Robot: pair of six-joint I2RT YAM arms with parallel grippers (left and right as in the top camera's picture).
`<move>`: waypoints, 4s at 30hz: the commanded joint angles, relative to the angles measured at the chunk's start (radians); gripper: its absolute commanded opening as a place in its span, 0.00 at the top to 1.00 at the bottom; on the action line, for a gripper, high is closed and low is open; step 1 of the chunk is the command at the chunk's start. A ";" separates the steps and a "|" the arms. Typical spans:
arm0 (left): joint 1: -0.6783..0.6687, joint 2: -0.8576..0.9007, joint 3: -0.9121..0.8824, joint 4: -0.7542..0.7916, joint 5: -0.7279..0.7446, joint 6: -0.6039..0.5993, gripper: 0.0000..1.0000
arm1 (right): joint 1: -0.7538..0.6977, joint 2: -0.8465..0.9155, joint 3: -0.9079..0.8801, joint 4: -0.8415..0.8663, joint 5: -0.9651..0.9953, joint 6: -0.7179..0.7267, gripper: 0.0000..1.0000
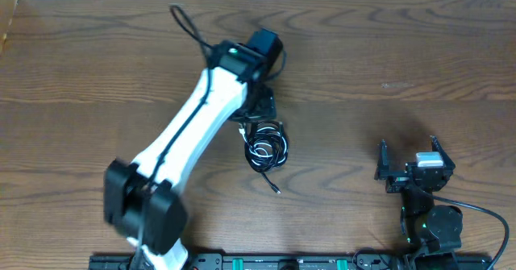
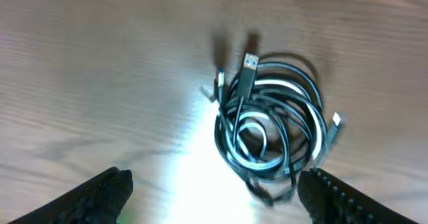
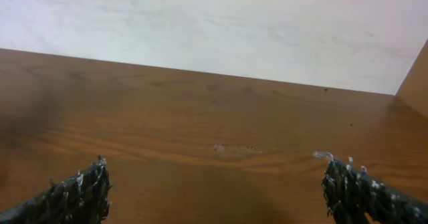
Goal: Untangle cables
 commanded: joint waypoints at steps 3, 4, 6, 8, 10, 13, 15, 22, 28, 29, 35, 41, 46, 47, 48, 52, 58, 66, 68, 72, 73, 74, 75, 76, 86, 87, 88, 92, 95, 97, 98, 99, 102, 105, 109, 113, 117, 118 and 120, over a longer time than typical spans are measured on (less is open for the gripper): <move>-0.018 -0.035 0.014 -0.091 0.018 0.169 0.25 | -0.005 -0.006 -0.001 -0.005 -0.002 0.001 0.01; -0.022 -0.034 0.008 -0.101 0.047 0.205 0.25 | -0.005 -0.006 -0.001 -0.005 -0.002 0.001 0.01; -0.032 -0.033 -0.007 -0.114 0.124 0.290 0.25 | -0.005 -0.006 -0.001 -0.005 -0.002 0.001 0.01; -0.045 -0.033 -0.029 -0.114 0.193 0.367 0.25 | -0.005 -0.006 -0.001 -0.004 -0.002 0.001 0.01; -0.061 -0.032 -0.049 -0.114 0.241 0.428 0.25 | -0.005 -0.006 -0.001 -0.005 -0.002 0.001 0.01; -0.092 -0.032 -0.081 -0.113 0.265 0.486 0.25 | -0.005 -0.006 -0.001 -0.005 -0.002 0.001 0.01; -0.116 -0.032 -0.109 -0.106 0.265 0.504 0.24 | -0.005 -0.006 -0.001 -0.005 -0.002 0.001 0.01; -0.193 -0.032 -0.233 0.056 0.265 0.515 0.24 | -0.005 -0.006 -0.001 -0.005 -0.002 0.001 0.01; -0.208 -0.031 -0.325 0.236 0.264 0.514 0.24 | -0.005 -0.006 -0.001 -0.005 -0.002 0.001 0.01; -0.207 -0.031 -0.337 0.251 0.264 0.514 0.24 | -0.005 -0.006 -0.001 -0.005 -0.002 0.001 0.01; -0.208 -0.031 -0.391 0.299 0.261 0.514 0.24 | -0.005 -0.006 -0.001 -0.005 -0.002 0.001 0.01; -0.208 -0.031 -0.475 0.418 0.261 0.514 0.25 | -0.005 -0.006 -0.001 -0.004 -0.002 0.001 0.01; -0.206 -0.031 -0.496 0.470 0.256 0.514 0.56 | -0.005 -0.006 -0.001 -0.005 -0.002 0.001 0.01; -0.206 -0.031 -0.496 0.479 0.253 0.514 0.58 | -0.005 -0.006 -0.001 -0.005 -0.002 0.001 0.01; -0.206 -0.031 -0.496 0.491 0.254 0.514 0.59 | -0.005 -0.006 -0.001 -0.005 -0.002 0.001 0.01; -0.206 -0.031 -0.496 0.537 0.249 0.480 0.69 | -0.005 -0.006 -0.001 -0.005 -0.002 0.001 0.01; -0.195 -0.031 -0.496 0.586 0.070 0.261 0.81 | -0.005 -0.006 -0.001 -0.005 -0.002 0.001 0.01; -0.145 -0.032 -0.494 0.617 0.092 0.060 0.85 | -0.005 -0.006 -0.001 -0.005 -0.002 0.001 0.01; -0.134 -0.034 -0.488 0.617 0.116 0.036 0.86 | -0.005 -0.006 -0.001 -0.005 -0.002 0.001 0.01; -0.115 -0.061 -0.458 0.616 0.155 0.034 0.86 | -0.005 -0.006 -0.001 -0.005 -0.002 0.001 0.01; -0.110 -0.072 -0.452 0.616 0.161 0.027 0.86 | -0.005 -0.006 -0.001 -0.005 -0.002 0.001 0.01; -0.106 -0.084 -0.447 0.616 0.161 0.012 0.86 | -0.005 -0.006 -0.001 -0.005 -0.002 0.001 0.01; -0.101 -0.100 -0.444 0.617 0.160 -0.006 0.86 | -0.005 -0.006 -0.001 -0.005 -0.002 0.001 0.01; -0.095 -0.115 -0.444 0.620 0.159 -0.024 0.86 | -0.005 -0.006 -0.001 -0.005 -0.002 0.001 0.01; -0.072 -0.153 -0.465 0.615 0.155 -0.055 0.68 | -0.005 -0.006 -0.001 -0.005 -0.002 0.001 0.01; -0.072 -0.153 -0.471 0.615 0.155 -0.055 0.64 | -0.005 -0.006 -0.001 -0.005 -0.002 0.001 0.01; -0.072 -0.153 -0.476 0.612 0.155 -0.055 0.57 | -0.005 -0.006 -0.001 -0.005 -0.002 0.001 0.01; -0.072 -0.148 -0.477 0.593 0.155 -0.051 0.44 | -0.005 -0.006 -0.001 -0.005 -0.002 0.001 0.01; -0.072 -0.147 -0.477 0.586 0.156 -0.036 0.38 | -0.005 -0.006 -0.001 -0.005 -0.002 0.001 0.01; -0.075 -0.146 -0.477 0.582 0.156 -0.029 0.34 | -0.005 -0.006 -0.001 -0.005 -0.002 0.001 0.01; -0.078 -0.146 -0.478 0.578 0.156 -0.029 0.33 | -0.005 -0.006 -0.001 -0.005 -0.002 0.001 0.01; -0.088 -0.142 -0.478 0.571 0.156 -0.029 0.31 | -0.005 -0.006 -0.001 -0.005 -0.002 0.001 0.01; -0.110 -0.125 -0.478 0.571 0.156 -0.003 0.29 | -0.005 -0.006 -0.001 -0.005 -0.002 0.001 0.01; -0.133 -0.097 -0.478 0.571 0.156 0.021 0.29 | -0.005 -0.006 -0.001 -0.005 -0.002 0.001 0.01; -0.168 -0.051 -0.478 0.561 0.156 0.082 0.29 | -0.005 -0.006 -0.001 -0.005 -0.002 0.001 0.01; -0.193 -0.003 -0.478 0.558 0.155 0.137 0.29 | -0.005 -0.006 -0.001 -0.004 -0.002 0.001 0.01; -0.194 0.035 -0.478 0.569 0.154 0.137 0.51 | -0.005 -0.006 -0.001 -0.005 -0.002 0.001 0.01; -0.193 0.038 -0.478 0.573 0.152 0.137 0.64 | -0.005 -0.006 -0.001 -0.005 -0.002 0.001 0.01; -0.193 0.041 -0.478 0.587 0.153 0.136 0.85 | -0.005 -0.006 -0.001 -0.005 -0.002 0.001 0.01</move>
